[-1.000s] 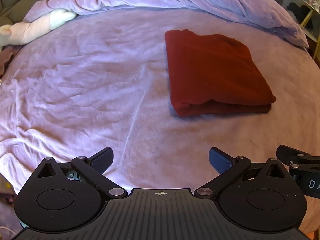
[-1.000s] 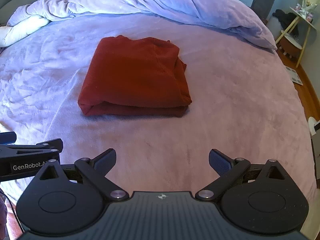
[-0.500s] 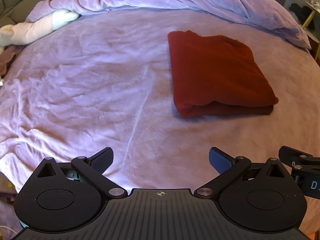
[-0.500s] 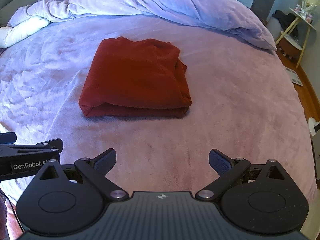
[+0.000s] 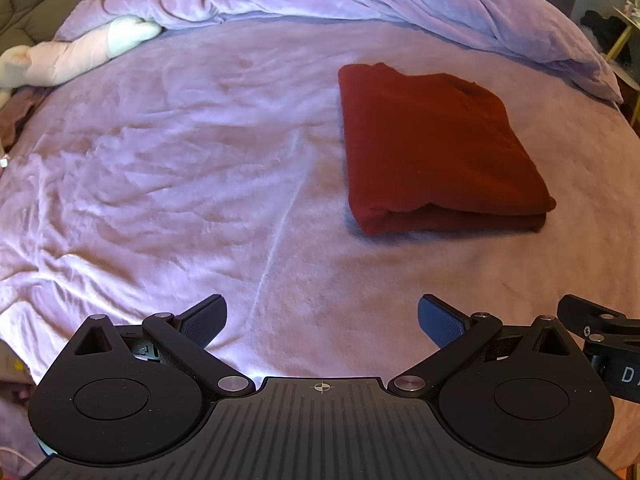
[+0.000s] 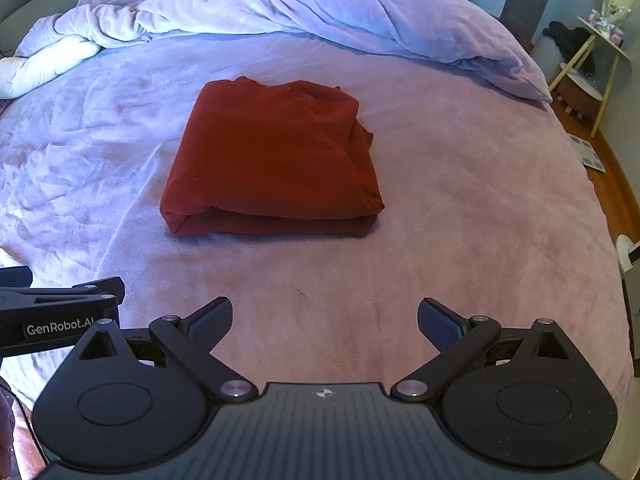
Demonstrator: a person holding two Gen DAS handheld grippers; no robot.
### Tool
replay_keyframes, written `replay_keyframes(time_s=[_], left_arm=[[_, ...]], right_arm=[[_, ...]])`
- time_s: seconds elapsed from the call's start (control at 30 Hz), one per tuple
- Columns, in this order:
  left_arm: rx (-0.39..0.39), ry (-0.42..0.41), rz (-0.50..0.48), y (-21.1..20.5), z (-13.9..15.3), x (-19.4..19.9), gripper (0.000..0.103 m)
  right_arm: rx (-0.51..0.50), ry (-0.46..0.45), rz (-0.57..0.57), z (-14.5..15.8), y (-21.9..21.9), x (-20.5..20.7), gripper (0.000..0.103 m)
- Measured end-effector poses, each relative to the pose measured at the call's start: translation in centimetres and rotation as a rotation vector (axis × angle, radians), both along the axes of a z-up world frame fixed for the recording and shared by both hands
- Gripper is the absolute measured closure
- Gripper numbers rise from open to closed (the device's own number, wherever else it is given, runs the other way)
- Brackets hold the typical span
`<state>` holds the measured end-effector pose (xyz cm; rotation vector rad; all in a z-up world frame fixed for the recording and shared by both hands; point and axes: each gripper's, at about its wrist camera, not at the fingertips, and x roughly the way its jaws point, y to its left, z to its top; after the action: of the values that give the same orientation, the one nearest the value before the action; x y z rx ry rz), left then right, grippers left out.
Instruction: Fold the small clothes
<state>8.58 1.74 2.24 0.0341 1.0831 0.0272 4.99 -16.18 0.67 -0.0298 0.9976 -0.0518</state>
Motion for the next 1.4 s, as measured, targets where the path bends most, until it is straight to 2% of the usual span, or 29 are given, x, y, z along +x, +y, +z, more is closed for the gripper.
replay_keyframes(time_s=[0.37, 0.67, 1.4], left_arm=[[0.024, 0.002, 0.011, -0.31, -0.09, 0.03, 0.000], [0.010, 0.012, 0.023, -0.21, -0.12, 0.09, 0.000], [0.012, 0.007, -0.023, -0.97, -0.25, -0.37, 0.000]], right_arm=[[-0.002, -0.003, -0.003, -0.05, 0.10, -0.17, 0.004], [-0.003, -0.002, -0.003, -0.11, 0.10, -0.14, 0.004], [-0.005, -0.004, -0.009, -0.30, -0.06, -0.12, 0.004]])
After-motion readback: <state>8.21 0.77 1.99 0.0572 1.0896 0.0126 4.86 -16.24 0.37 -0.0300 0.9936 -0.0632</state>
